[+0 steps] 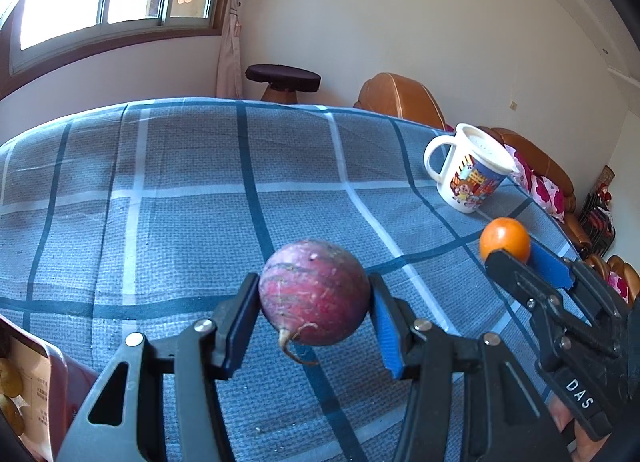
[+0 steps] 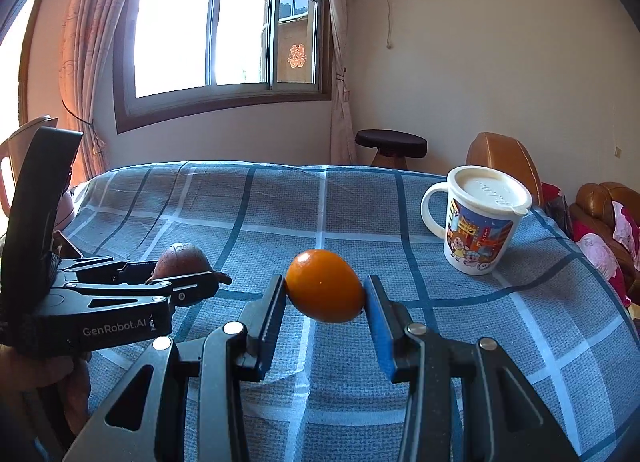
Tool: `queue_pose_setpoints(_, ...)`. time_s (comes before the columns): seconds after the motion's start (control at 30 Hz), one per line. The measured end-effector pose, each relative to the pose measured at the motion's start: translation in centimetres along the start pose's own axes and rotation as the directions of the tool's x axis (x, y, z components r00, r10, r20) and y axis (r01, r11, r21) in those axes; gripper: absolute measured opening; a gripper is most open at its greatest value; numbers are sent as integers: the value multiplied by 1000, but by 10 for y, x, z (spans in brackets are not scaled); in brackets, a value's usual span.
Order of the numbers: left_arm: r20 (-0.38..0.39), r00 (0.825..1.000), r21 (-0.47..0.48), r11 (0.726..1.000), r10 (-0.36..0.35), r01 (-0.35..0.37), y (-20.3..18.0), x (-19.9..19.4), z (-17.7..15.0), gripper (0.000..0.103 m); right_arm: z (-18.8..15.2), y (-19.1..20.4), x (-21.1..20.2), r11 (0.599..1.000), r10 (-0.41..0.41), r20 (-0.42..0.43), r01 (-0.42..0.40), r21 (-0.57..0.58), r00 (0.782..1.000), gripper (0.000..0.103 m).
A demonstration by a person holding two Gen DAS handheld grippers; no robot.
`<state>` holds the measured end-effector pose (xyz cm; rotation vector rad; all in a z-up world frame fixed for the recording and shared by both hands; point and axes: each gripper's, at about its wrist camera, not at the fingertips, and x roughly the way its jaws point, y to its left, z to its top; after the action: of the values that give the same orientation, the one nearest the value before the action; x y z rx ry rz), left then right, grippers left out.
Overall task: Organize fruits
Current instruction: 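Lift and carry the red-purple fruit toward the tin with left tool while right tool carries the orange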
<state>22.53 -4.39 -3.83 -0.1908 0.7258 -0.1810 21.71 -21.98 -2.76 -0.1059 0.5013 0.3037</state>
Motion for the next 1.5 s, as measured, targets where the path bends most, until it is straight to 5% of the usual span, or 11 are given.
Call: queue_pose_setpoints(1.5,211,973,83,990,92,-111,-15,-50,-15,55,-4,6,-25,1000,-7,106,9,-16,994,42)
